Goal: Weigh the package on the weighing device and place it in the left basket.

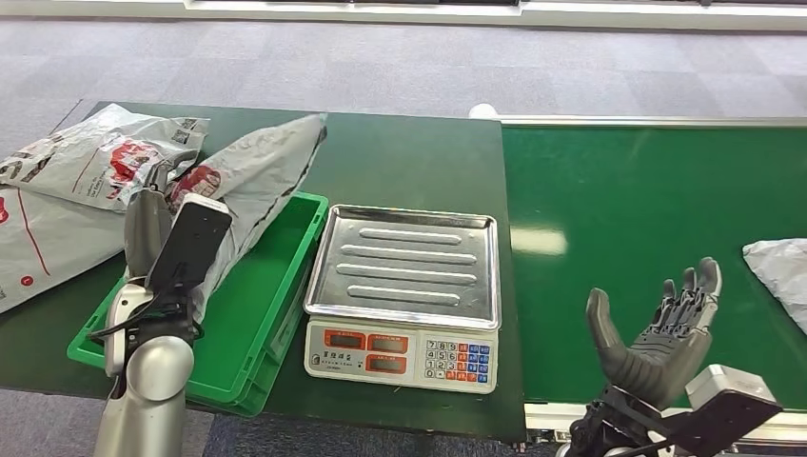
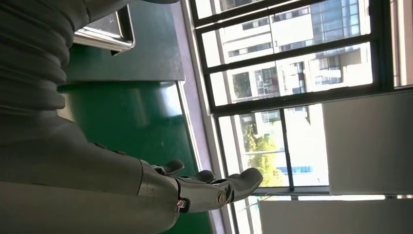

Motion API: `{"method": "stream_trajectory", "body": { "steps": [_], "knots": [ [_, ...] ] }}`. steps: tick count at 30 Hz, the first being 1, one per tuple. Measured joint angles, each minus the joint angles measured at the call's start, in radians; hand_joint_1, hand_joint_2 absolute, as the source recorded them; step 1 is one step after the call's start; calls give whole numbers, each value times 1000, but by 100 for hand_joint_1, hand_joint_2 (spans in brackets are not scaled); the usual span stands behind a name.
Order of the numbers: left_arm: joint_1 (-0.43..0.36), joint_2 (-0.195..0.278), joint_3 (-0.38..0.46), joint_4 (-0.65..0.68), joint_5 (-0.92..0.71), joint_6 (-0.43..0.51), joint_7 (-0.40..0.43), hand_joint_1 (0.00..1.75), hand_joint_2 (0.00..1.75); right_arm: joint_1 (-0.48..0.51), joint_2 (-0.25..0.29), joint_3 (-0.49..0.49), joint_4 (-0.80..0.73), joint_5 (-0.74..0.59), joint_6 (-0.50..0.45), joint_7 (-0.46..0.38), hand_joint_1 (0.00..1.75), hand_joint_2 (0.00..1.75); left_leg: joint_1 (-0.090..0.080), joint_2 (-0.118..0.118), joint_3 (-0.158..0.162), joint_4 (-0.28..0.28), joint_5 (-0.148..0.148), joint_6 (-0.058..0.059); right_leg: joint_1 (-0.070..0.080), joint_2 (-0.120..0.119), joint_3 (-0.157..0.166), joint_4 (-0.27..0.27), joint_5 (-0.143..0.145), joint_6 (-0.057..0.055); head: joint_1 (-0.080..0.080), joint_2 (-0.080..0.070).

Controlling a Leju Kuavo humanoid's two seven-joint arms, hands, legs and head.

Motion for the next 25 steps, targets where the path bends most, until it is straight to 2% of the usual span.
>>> {"method": "stream_trajectory", "body": {
  "steps": [11, 22, 25],
  "knots": [
    [75, 33, -4, 6, 32, -12, -22, 0, 175, 18, -73, 24, 37, -62, -34, -13, 0, 175, 0, 0, 0, 0, 0, 0, 0, 0, 0, 0, 0, 0, 0, 0],
    [122, 51, -5, 41, 79, 67, 11, 0, 175, 21, -130, 75, 87, -95, -34, -1, 0, 175, 0, 0, 0, 0, 0, 0, 0, 0, 0, 0, 0, 0, 0, 0],
    [148, 55, 0, 35, 117, 117, -17, 0, 175, 22, -139, 83, 97, -108, -34, 6, 0, 175, 0, 0, 0, 0, 0, 0, 0, 0, 0, 0, 0, 0, 0, 0]
  ]
}}
